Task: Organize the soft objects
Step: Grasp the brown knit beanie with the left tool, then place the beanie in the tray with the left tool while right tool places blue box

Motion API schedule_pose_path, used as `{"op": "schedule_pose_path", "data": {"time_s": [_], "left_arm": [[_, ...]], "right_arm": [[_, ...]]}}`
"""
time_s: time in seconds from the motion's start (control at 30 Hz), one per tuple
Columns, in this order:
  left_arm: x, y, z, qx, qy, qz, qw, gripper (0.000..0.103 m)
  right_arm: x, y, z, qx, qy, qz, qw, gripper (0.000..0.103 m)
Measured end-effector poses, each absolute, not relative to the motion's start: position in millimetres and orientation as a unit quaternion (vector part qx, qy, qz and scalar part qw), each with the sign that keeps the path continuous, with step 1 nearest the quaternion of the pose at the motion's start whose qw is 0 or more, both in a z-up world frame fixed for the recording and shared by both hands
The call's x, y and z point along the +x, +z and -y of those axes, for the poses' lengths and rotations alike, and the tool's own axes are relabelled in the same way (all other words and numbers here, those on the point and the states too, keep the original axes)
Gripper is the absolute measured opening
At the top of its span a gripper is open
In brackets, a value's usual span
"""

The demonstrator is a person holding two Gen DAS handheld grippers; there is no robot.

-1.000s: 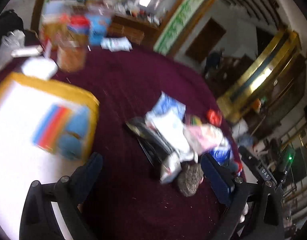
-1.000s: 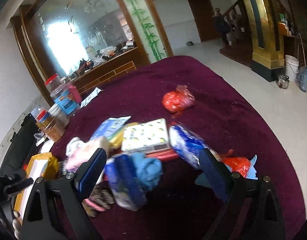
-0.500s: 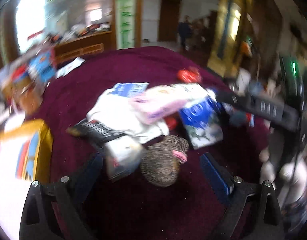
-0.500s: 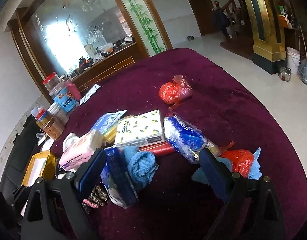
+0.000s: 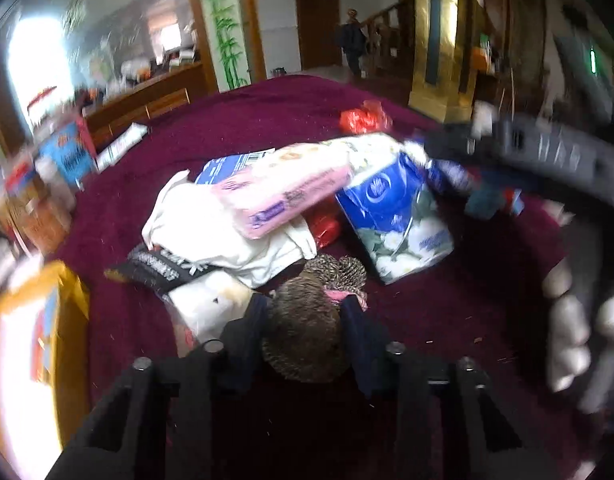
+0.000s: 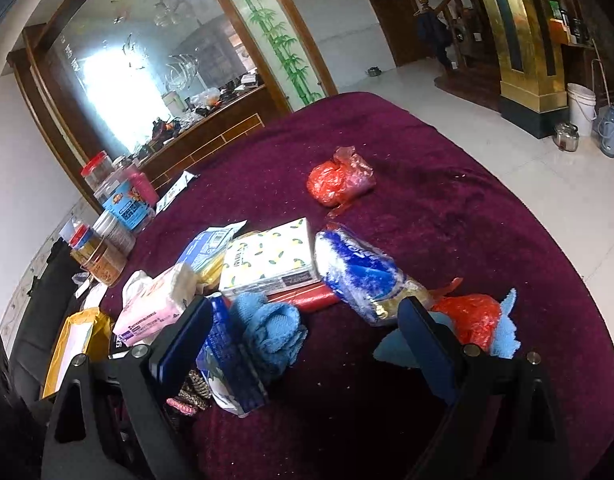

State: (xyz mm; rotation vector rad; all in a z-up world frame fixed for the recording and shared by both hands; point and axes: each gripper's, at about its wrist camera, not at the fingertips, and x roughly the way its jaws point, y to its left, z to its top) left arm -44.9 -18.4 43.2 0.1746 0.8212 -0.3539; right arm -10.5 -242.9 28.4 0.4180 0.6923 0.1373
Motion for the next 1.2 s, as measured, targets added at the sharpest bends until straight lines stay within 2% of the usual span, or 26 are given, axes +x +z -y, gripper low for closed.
{"op": "schedule_pose_path", "data": {"time_s": [0.3, 0.47, 0.57, 0.63, 0.7, 0.73, 0.83, 0.93, 1.2], "left_arm": [[-83.5, 77.2, -32.3, -0.03, -0.197, -0.373, 0.906, 0.037], [-98.9, 94.1, -59.2, -0.066, -0.196, -0.351, 0.913, 0.037], [-105.5, 100.4, -76.7, -0.082, -0.188, -0.343, 0.917, 0.037], [-108.6, 99.3, -88.8, -0.097, -0.182, -0.343, 0.917, 0.037], [-109.4, 96.5, -101.6, -0.115, -0.176, -0.345, 0.915, 0.037], [-110.7, 95.1, -105.4, -0.12, -0.173, -0.346, 0.914, 0.037], [-115.9, 93.7, -122.5, -0.142, -0.162, -0.345, 0.914, 0.037], [-122.5, 97.1, -139.2, -0.15, -0.147, -0.338, 0.917, 0.037], [-129.0, 110.8, -219.3, -0.17, -0.073, -0.319, 0.93, 0.037]], "right_arm": [[-10.2, 26.6, 219.2, 0.169, 0.107, -0.35, 0.915, 0.093], [-13.1, 26.4, 190.6, 0.11, 0.125, -0.356, 0.92, 0.091], [-14.2, 25.5, 176.0, 0.078, 0.128, -0.358, 0.922, 0.077], [-13.1, 22.7, 166.5, 0.06, 0.134, -0.364, 0.92, 0.057], [-12.6, 20.2, 161.8, 0.045, 0.129, -0.367, 0.92, 0.048], [-13.1, 20.0, 161.2, 0.045, 0.131, -0.366, 0.92, 0.037], [-17.1, 22.1, 161.8, 0.056, 0.144, -0.366, 0.918, 0.025], [-23.6, 23.5, 165.7, 0.085, 0.162, -0.383, 0.906, 0.019], [-64.7, 59.7, 171.0, 0.119, 0.189, -0.37, 0.902, 0.019]]}}
